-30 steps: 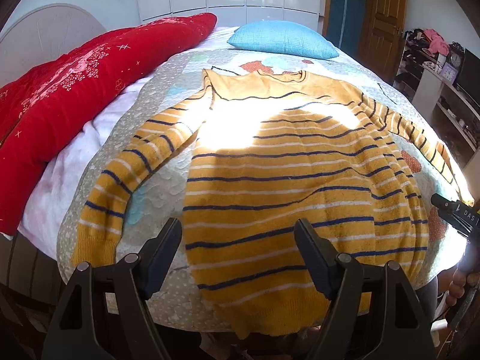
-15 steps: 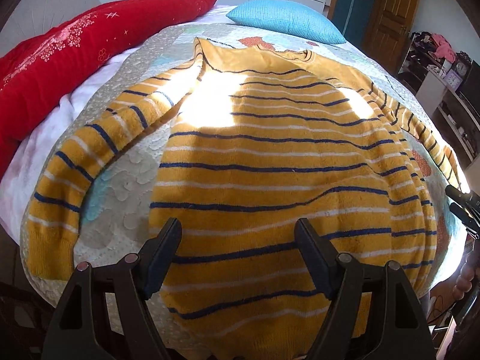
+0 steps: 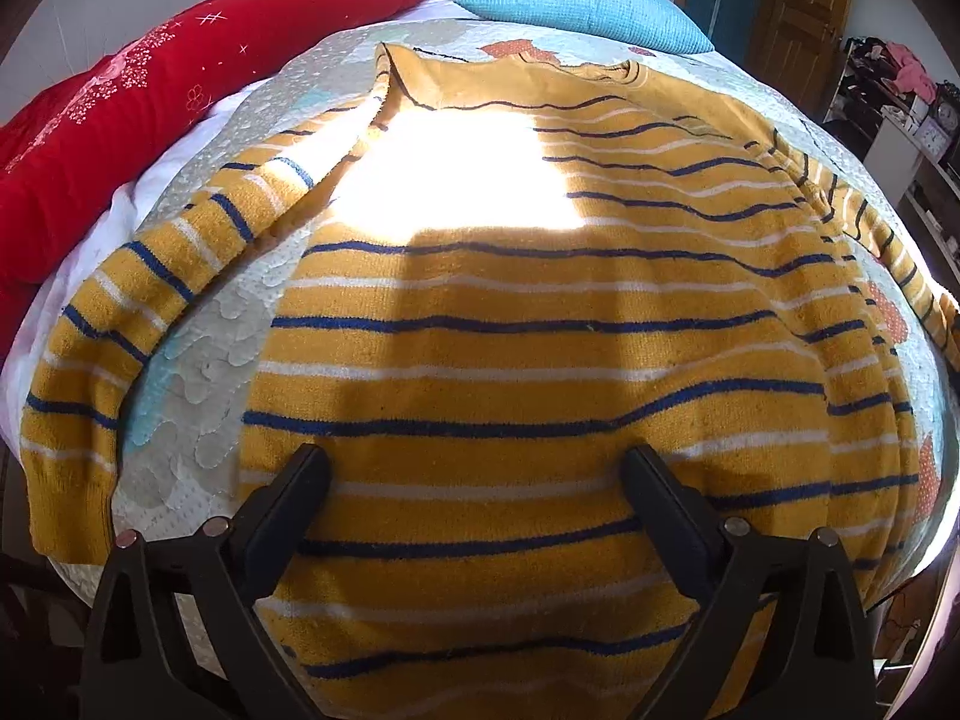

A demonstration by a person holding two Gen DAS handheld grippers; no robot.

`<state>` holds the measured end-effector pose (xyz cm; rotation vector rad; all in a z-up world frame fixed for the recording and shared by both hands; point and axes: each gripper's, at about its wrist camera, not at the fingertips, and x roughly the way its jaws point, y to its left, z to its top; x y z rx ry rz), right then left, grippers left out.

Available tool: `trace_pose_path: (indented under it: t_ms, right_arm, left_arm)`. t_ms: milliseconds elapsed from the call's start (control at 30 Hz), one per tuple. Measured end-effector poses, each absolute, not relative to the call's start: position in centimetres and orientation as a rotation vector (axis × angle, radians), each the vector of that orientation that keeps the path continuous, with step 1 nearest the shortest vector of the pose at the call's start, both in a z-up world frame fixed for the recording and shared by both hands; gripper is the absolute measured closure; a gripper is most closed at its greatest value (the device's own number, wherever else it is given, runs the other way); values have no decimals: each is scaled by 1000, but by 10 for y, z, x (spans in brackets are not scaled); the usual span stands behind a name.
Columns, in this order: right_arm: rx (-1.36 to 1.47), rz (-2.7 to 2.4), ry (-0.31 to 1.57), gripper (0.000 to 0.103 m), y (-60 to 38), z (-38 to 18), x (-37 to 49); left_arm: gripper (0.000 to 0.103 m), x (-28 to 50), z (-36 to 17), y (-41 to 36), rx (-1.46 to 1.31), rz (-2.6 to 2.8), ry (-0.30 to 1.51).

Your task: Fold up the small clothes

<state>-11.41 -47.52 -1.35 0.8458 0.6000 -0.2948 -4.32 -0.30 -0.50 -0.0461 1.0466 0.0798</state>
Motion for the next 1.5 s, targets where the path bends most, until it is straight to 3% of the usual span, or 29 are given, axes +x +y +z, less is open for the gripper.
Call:
trace_pose_path:
  t_ms: [33, 100, 300, 433, 600, 900, 967, 1033, 1267, 1500]
  right_arm:
    - [846, -310, 603, 70, -483, -11, -108]
    - [824, -319, 630, 92, -499, -6, -93]
    - [750, -426, 591, 89, -537, 22, -75]
    - [763, -381, 587, 56, -525, 23, -93]
    - [803, -318, 607, 45, -513, 12, -118]
    - [896, -365, 603, 42, -526, -9, -102]
    - [862, -409, 580, 48, -532, -3, -97]
    - [866, -428, 601, 93, -541, -2, -90]
    - [690, -410, 605, 97, -504, 51, -58]
    - [386, -87, 624, 97, -336, 116, 24]
  left_arm:
    - [4, -42, -5, -3, -46, 83, 1049]
    - [4, -41, -6, -4, -46, 89, 1052]
    - [3, -39, -6, -5, -51, 109, 1056]
    - [2, -37, -7, -5, -56, 122, 1059]
    - [0, -35, -8, -8, -57, 139, 1055]
    - [0, -34, -6, -6, -84, 137, 1060]
    - [0, -36, -5, -5, -95, 125, 1058]
    - [0, -41, 0, -3, -122, 93, 1049]
    - [0, -65, 26, 13, -196, -22, 971]
    - [0, -89, 45, 60, -293, -23, 879]
